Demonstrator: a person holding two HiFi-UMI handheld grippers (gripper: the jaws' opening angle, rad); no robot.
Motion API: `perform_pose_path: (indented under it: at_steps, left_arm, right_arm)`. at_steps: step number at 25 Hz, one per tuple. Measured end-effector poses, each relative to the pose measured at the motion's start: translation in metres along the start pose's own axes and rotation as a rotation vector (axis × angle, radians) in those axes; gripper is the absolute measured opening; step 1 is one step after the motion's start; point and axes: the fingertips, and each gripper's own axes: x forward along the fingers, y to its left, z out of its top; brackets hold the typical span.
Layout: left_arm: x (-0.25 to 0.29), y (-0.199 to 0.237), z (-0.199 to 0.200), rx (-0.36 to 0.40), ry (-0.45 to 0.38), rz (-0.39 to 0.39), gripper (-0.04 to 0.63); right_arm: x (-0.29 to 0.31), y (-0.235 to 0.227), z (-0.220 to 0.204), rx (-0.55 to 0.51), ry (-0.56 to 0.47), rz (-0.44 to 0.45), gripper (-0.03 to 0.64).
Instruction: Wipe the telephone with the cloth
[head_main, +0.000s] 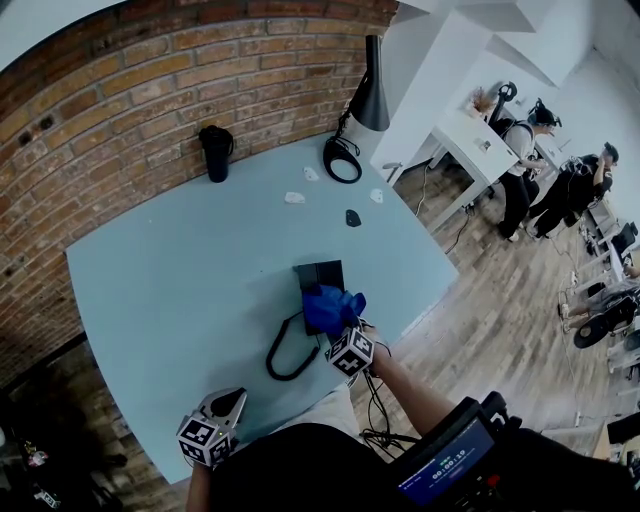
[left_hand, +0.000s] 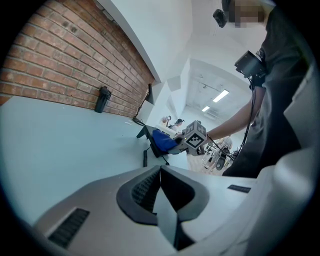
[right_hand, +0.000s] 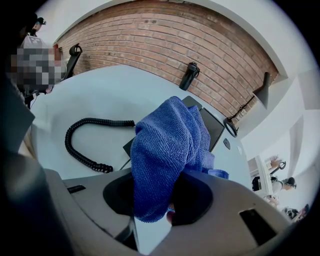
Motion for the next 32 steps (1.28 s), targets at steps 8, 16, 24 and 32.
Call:
perform_pose_path:
  at_steps: [8, 16, 24, 32]
  left_arm:
    - [-0.001, 0.005, 0.000, 0.002, -0.008, 0.011, 0.021]
    - [-0.005, 0.006, 0.005, 0.010, -0.025, 0.032, 0.021]
    - [-0.016, 0.005, 0.041, 0.058, -0.096, 0.052, 0.020]
    - [-0.019, 0.003, 0.067, 0.082, -0.160, 0.036, 0.020]
  right_arm:
    - [0.000, 0.009, -0.004, 0.072, -0.015, -0.020, 0.143]
    - [-0.012, 0.045, -0.016, 0.077, 0.049, 0.115, 0.133]
    - [-0.051, 0.083, 0.071, 0.171, -0.202, 0.237, 0.124]
    - [-0.102, 0.078, 0.162, 0.244, -0.544, 0.208, 0.124]
